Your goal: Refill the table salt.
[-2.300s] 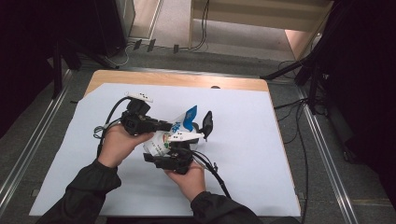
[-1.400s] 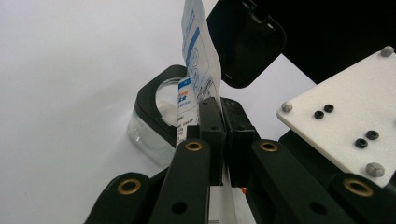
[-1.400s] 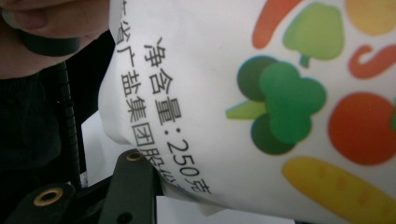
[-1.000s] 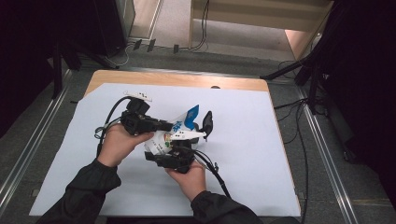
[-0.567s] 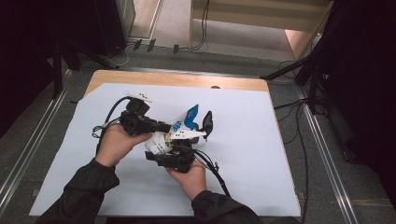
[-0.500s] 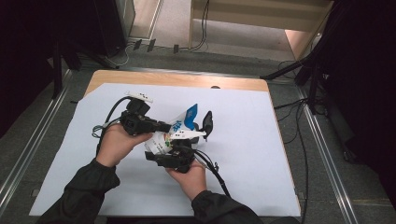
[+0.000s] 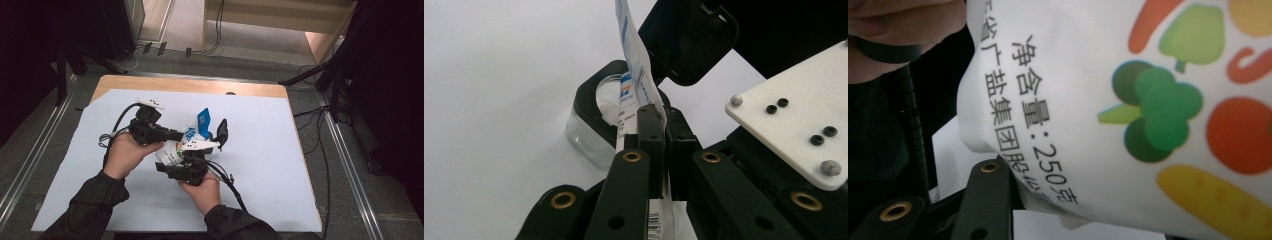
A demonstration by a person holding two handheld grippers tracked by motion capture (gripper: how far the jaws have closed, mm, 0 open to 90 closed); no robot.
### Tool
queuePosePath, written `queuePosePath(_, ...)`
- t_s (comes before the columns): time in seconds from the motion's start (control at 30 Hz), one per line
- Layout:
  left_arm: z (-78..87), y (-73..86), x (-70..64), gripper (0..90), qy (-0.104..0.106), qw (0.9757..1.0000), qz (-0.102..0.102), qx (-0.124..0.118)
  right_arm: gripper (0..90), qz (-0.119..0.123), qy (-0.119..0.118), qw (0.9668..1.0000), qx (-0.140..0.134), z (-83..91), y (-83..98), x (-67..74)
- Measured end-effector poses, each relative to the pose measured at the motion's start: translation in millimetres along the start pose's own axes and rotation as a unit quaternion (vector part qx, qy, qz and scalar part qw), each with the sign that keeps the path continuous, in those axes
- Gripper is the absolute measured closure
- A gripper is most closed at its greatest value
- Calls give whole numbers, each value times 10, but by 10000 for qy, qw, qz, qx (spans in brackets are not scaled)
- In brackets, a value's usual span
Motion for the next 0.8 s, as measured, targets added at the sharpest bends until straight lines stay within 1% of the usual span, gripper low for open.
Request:
queuePosePath(0.2,18,1,4,900,11,10000,27,-12,588,7,27,10000,-18,-1,4,-11)
queuePosePath(0.23,22,2,8,900,-21,10000,27,-12,593,7,25,10000,-10,2,3,-11)
queuePosePath(0.3,27,1,13,900,-14,10000,19,-37,601,4,-3,10000,-24,9,0,0)
queuePosePath(0.37,32,-6,8,900,18,10000,12,-74,604,-63,-69,10000,-28,16,-5,17)
queuePosePath(0.53,22,-25,2,897,13,9998,33,-185,605,-160,-200,9997,-29,36,-30,39)
queuePosePath(0.63,8,-24,3,895,0,9999,29,-169,604,-212,-245,9995,-17,34,-31,43)
queuePosePath(0.67,4,-23,6,894,-32,9999,37,-146,603,-230,-254,9994,-14,30,-31,42)
queuePosePath(0.73,0,-24,8,893,-1,9999,46,-161,602,-284,-303,9991,4,25,-32,43)
queuePosePath(0.8,-1,-27,8,893,-26,9998,58,-174,603,-288,-311,9991,8,26,-34,43)
Point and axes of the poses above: each handheld gripper's, and its own axes: z roughly backward along the jaws, y roughly out of its underside, x roughly to its left, the point moved 6 cm from there along -z, roughly forward along the jaws, and after that the axes turned 14 degrees about -z, right-handed, at the moved point
